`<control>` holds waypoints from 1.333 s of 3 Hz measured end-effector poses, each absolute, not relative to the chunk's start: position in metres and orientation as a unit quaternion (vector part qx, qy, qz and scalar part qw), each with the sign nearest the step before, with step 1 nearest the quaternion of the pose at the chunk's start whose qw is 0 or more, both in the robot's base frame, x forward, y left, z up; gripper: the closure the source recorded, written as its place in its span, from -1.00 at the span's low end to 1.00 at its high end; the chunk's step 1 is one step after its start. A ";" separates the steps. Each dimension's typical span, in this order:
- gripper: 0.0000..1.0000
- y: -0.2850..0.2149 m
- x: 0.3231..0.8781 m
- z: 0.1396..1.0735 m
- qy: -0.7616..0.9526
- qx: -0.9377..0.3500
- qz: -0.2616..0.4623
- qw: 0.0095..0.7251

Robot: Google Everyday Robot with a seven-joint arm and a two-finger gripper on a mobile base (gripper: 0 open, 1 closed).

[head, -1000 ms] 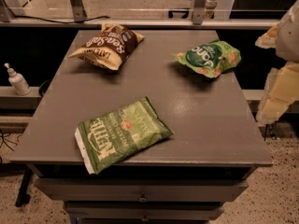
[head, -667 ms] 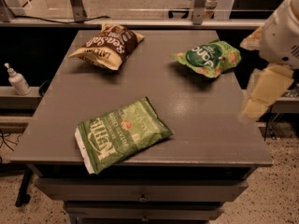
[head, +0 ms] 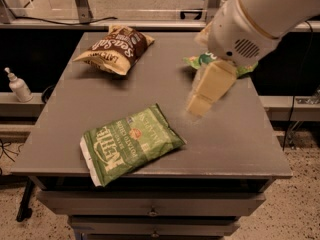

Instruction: Pick green jalapeno chip bag

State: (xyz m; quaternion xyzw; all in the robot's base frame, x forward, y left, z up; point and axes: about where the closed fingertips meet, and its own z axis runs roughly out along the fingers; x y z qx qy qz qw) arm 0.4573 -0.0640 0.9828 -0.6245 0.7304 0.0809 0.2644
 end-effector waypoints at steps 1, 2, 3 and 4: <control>-1.00 -0.015 0.454 0.986 0.710 -0.634 0.118 0.284; -1.00 0.026 0.441 0.979 0.694 -0.639 0.159 0.291; -1.00 0.053 0.426 0.957 0.688 -0.639 0.193 0.285; -1.00 0.064 0.417 0.917 0.696 -0.630 0.220 0.265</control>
Offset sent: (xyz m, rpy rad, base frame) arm -0.0312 0.1364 -0.0191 0.2316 0.0954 0.1584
